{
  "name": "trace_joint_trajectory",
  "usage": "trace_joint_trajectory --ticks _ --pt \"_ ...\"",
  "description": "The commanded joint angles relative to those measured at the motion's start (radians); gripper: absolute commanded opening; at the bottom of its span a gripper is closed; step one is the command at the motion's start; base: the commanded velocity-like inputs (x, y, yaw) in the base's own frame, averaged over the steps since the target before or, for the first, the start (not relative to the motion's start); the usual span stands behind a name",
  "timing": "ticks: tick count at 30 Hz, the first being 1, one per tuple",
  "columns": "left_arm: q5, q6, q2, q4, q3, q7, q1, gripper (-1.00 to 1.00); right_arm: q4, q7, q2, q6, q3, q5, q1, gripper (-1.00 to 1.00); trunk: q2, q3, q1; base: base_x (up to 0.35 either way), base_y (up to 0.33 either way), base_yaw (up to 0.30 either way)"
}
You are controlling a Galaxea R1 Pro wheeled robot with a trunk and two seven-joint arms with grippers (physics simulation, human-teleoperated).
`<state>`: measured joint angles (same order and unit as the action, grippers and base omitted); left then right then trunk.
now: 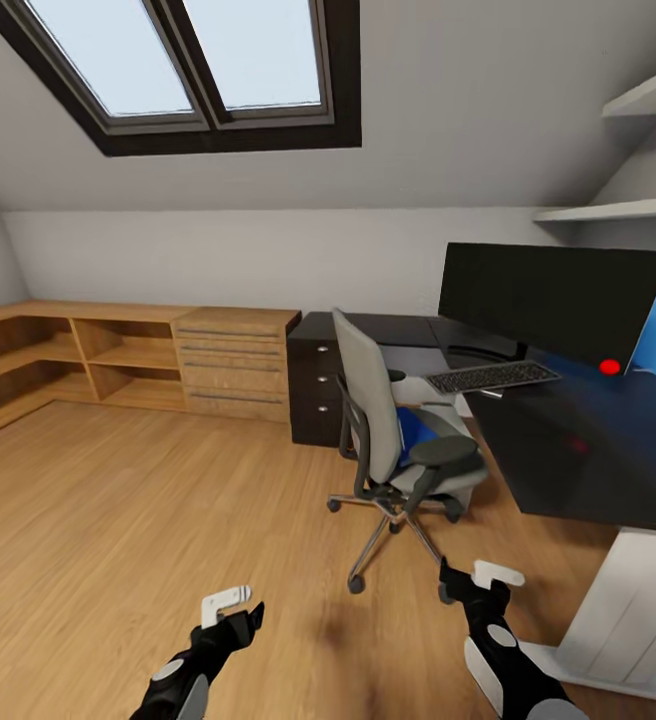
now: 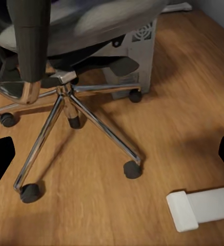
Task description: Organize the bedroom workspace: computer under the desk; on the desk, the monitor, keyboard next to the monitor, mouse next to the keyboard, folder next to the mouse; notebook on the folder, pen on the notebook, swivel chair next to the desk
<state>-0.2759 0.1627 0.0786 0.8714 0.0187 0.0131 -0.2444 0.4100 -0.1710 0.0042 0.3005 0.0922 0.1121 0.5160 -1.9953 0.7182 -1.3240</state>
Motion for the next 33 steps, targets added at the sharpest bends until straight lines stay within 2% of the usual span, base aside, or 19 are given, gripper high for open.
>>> trace_joint_trajectory --ticks 1,12,19,33 --pt "-0.014 0.006 0.000 0.001 0.001 0.001 -0.002 1.00 0.000 0.002 0.000 0.005 0.001 0.013 0.002 1.00 -0.008 0.004 -0.004 0.000 0.000 0.000" --pt "-0.032 0.007 -0.007 -0.035 -0.003 -0.002 -0.010 1.00 0.004 0.003 -0.001 0.005 0.004 0.042 0.009 1.00 -0.085 0.039 -0.046 0.000 0.000 0.000" --pt "-0.031 0.003 -0.017 -0.045 -0.008 0.000 -0.010 1.00 0.002 0.005 -0.001 0.007 0.005 0.045 0.010 1.00 -0.134 0.061 -0.073 0.000 0.000 0.000" --pt "-0.028 0.001 -0.020 -0.048 -0.008 0.001 -0.010 1.00 0.004 0.004 -0.001 0.008 0.006 0.046 0.010 1.00 -0.232 0.105 -0.126 0.000 0.000 0.000"
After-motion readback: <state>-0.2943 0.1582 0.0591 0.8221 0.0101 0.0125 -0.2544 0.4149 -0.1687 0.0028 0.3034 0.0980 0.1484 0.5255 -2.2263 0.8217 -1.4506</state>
